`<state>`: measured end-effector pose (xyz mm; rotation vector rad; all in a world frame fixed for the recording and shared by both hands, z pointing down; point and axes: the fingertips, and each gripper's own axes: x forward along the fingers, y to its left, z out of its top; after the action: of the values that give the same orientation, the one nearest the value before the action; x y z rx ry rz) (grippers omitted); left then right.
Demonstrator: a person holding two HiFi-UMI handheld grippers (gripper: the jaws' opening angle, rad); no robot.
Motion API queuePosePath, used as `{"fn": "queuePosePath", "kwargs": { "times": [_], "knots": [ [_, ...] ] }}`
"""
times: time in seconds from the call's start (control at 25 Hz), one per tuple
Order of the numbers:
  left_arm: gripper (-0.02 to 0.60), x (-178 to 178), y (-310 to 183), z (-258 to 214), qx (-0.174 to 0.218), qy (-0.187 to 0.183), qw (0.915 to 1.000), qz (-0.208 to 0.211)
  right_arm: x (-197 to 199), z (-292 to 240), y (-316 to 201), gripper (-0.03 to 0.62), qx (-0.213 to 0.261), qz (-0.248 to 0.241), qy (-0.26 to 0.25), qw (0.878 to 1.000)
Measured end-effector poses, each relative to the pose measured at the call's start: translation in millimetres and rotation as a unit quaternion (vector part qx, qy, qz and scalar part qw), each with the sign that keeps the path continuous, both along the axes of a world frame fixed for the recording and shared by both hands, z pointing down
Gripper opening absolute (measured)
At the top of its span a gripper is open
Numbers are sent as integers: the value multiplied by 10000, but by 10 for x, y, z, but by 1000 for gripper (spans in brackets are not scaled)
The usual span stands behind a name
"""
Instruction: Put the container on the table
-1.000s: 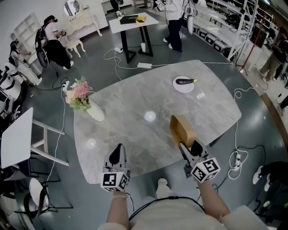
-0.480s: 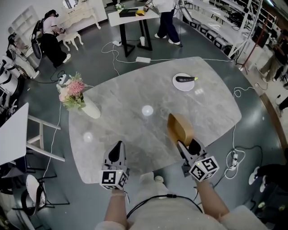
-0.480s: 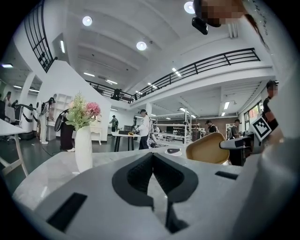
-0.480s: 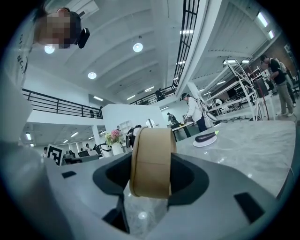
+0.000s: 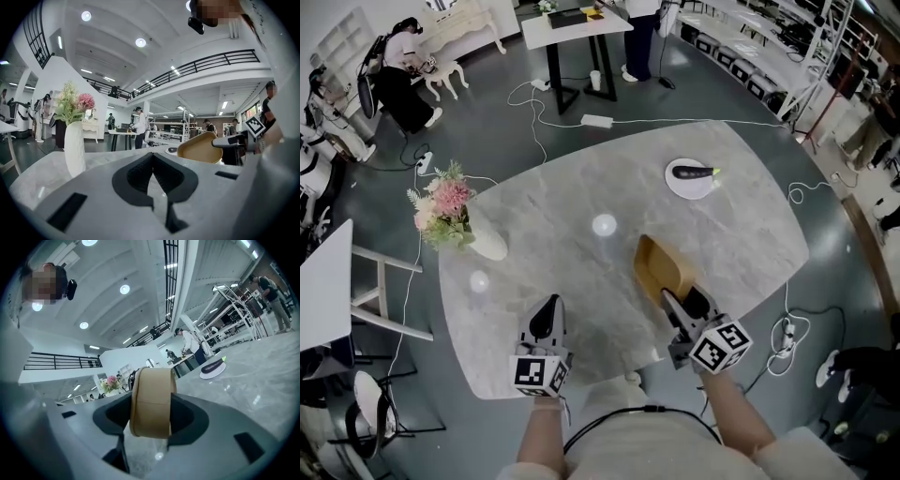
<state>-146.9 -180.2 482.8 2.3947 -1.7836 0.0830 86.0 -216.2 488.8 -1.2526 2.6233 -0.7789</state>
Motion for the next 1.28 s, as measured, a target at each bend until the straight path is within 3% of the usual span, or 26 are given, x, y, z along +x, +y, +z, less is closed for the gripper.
{"fn": "queuePosePath", "kwargs": {
  "times": [0.72, 1.28],
  "knots": [
    [3, -224, -591, 76, -66, 64, 9999, 110, -368, 207, -731, 229, -902, 86, -1064, 9902],
    [3, -268, -822, 152, -100, 258, 9996, 78, -547, 407, -1029, 229, -1525, 136, -1697, 9735]
  ]
}}
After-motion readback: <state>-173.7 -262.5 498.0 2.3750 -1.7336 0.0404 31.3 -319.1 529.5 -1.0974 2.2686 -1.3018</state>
